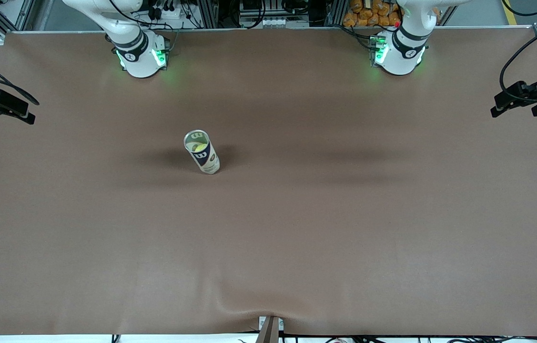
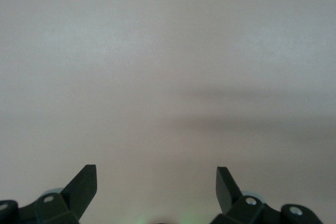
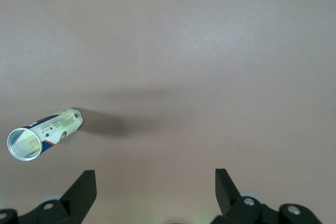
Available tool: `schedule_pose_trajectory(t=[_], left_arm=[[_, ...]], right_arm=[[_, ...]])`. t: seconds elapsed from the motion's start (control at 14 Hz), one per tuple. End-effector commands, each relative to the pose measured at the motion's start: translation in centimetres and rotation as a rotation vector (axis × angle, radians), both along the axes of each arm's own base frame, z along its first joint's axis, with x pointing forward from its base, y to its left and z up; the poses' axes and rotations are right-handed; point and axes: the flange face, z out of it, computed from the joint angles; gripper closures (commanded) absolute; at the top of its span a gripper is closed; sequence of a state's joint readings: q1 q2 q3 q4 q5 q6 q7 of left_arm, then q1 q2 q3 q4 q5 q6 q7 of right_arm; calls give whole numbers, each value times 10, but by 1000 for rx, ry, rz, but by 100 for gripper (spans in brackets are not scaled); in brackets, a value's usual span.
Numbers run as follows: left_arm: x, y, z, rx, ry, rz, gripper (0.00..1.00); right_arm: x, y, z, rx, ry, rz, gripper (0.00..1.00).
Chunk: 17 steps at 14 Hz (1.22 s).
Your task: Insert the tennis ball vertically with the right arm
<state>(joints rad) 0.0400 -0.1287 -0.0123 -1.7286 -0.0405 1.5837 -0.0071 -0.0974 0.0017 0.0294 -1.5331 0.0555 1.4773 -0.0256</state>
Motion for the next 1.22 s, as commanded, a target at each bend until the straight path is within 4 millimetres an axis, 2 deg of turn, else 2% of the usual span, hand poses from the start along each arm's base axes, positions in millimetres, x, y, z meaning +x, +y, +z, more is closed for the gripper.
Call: schedule_pose_trajectory(t=[0.0, 0.21, 0.29, 0.43, 0.5, 0.64, 0.72, 1.15], left_arm=[[-10, -9, 4, -10, -12, 32, 0], [-11, -8, 2, -10, -4, 42, 0], [-10, 0, 2, -16, -4, 34, 0], [-11, -2, 4, -15, -9, 17, 0], [-13, -5, 9, -14, -16, 11, 0], [-34, -17, 33, -10, -30, 6, 0], [-39, -22, 35, -3, -25, -4, 0], [-31, -19, 34, 12, -25, -34, 0]], right_arm=[[8, -2, -5, -7, -19, 1, 0], [14, -2, -10, -9, -28, 1, 0], [14, 0, -10, -9, -34, 4, 0], [14, 1, -10, -9, -33, 7, 0], [14, 1, -10, -9, -31, 5, 0], [14, 0, -11, -9, -28, 4, 0], [14, 0, -11, -9, -28, 4, 0], [17, -5, -15, -10, -23, -4, 0]])
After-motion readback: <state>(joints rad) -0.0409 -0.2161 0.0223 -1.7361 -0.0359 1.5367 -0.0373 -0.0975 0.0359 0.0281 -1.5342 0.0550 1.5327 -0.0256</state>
